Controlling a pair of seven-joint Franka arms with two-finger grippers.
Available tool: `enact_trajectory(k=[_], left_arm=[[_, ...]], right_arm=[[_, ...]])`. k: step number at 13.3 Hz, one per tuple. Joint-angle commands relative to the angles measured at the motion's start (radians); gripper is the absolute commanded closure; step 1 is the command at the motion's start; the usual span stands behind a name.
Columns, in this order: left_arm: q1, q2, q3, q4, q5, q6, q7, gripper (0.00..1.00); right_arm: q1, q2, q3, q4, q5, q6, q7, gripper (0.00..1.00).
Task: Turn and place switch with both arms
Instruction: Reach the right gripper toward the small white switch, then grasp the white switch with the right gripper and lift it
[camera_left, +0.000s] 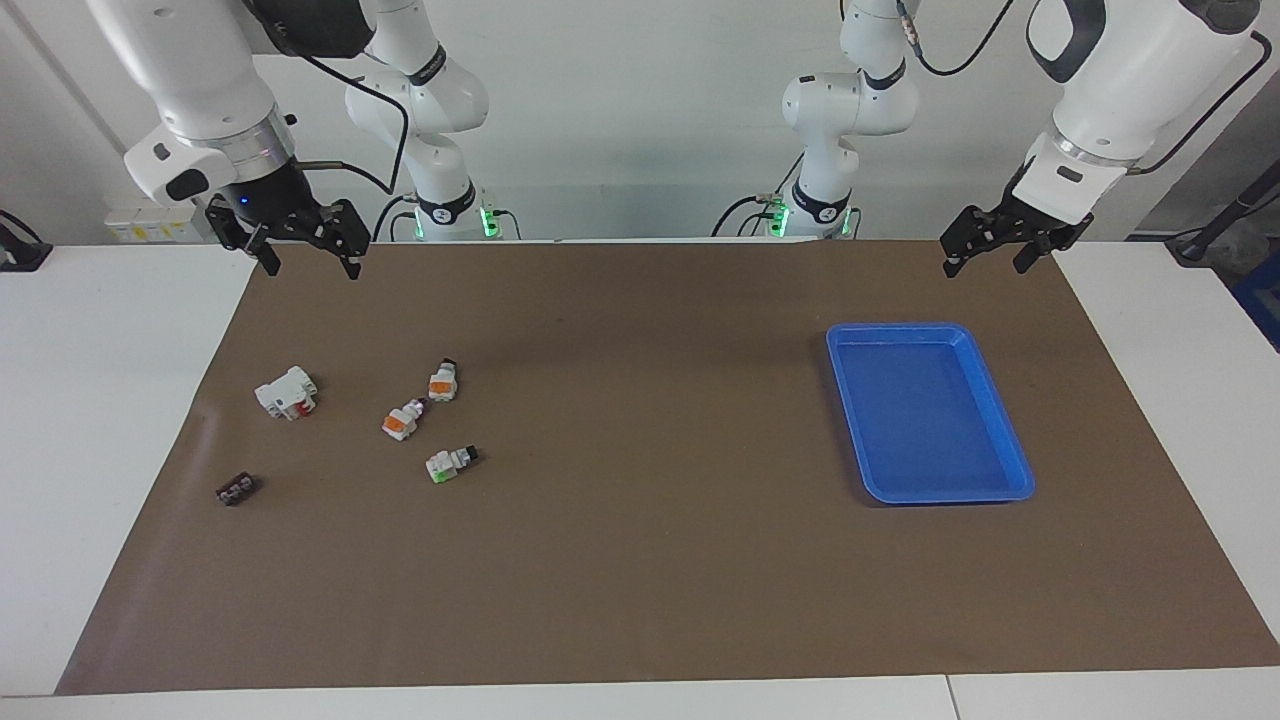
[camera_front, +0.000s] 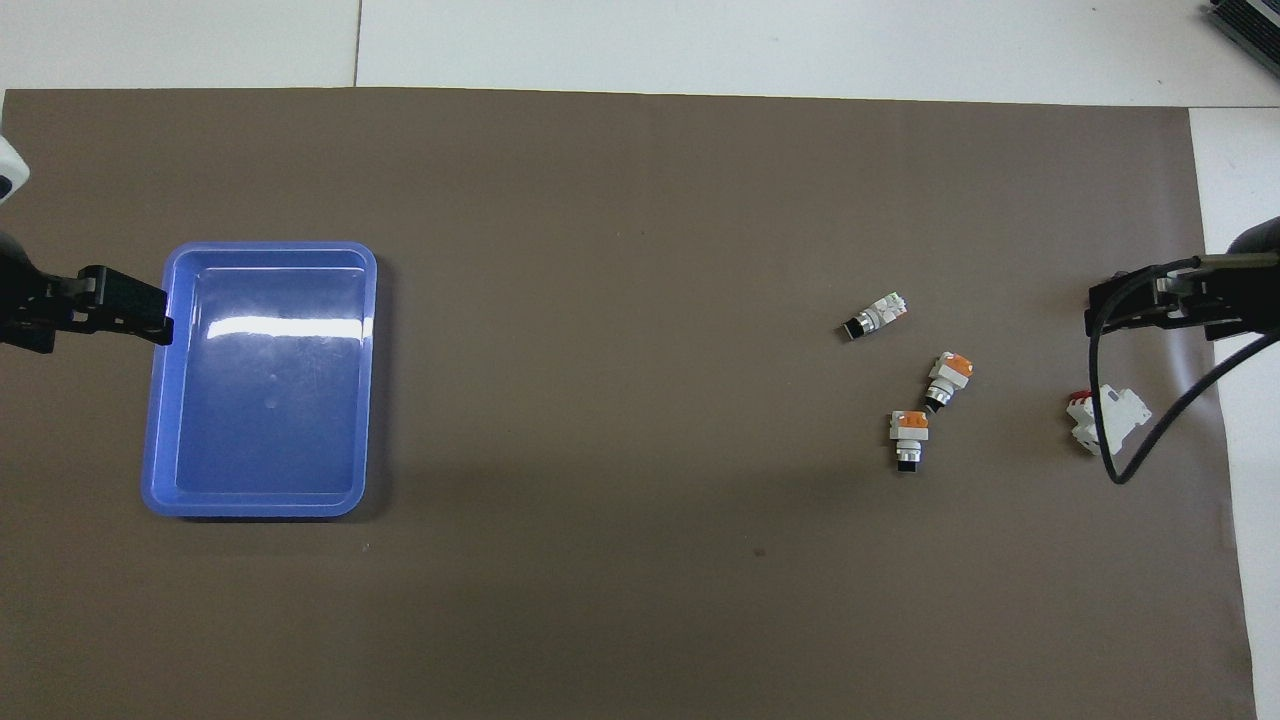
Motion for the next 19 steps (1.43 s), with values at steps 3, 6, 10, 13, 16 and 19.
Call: enact_trajectory(k=[3, 6, 10, 13, 16, 19], left_arm=[[0.005, -0.027, -0.003, -0.032, -0.009, 0.019, 0.006, 0.0], [0.005, -0.027, -0.003, -0.032, -0.009, 0.019, 0.006, 0.0], [0.005, -0.025, -0.003, -0.032, -0.009, 0.019, 0.006, 0.0], [0.007, -0.025, -0.003, -0.032, -0.009, 0.019, 0.006, 0.0], [0.005, -0.025, -0.003, -0.032, -0.009, 0.019, 0.006, 0.0], [0.005, -0.025, -0.003, -0.032, -0.009, 0.019, 0.006, 0.0]], right_arm=[[0.001, -0.005, 0.006, 0.007, -0.009, -0.015, 0.04, 0.0], [-0.001, -0.03, 0.005, -0.051, -0.012, 0.049, 0.035, 0.0], [0.001, -0.025, 0.005, -0.07, -0.041, 0.109, 0.15, 0.0], [-0.001, 0.035, 0.006, -0.162, -0.051, 0.302, 0.245, 0.0], [0.041, 0.162, 0.006, -0.162, -0.049, 0.445, 0.472, 0.0], [0.068, 0.262, 0.008, -0.223, -0.029, 0.609, 0.795, 0.0]])
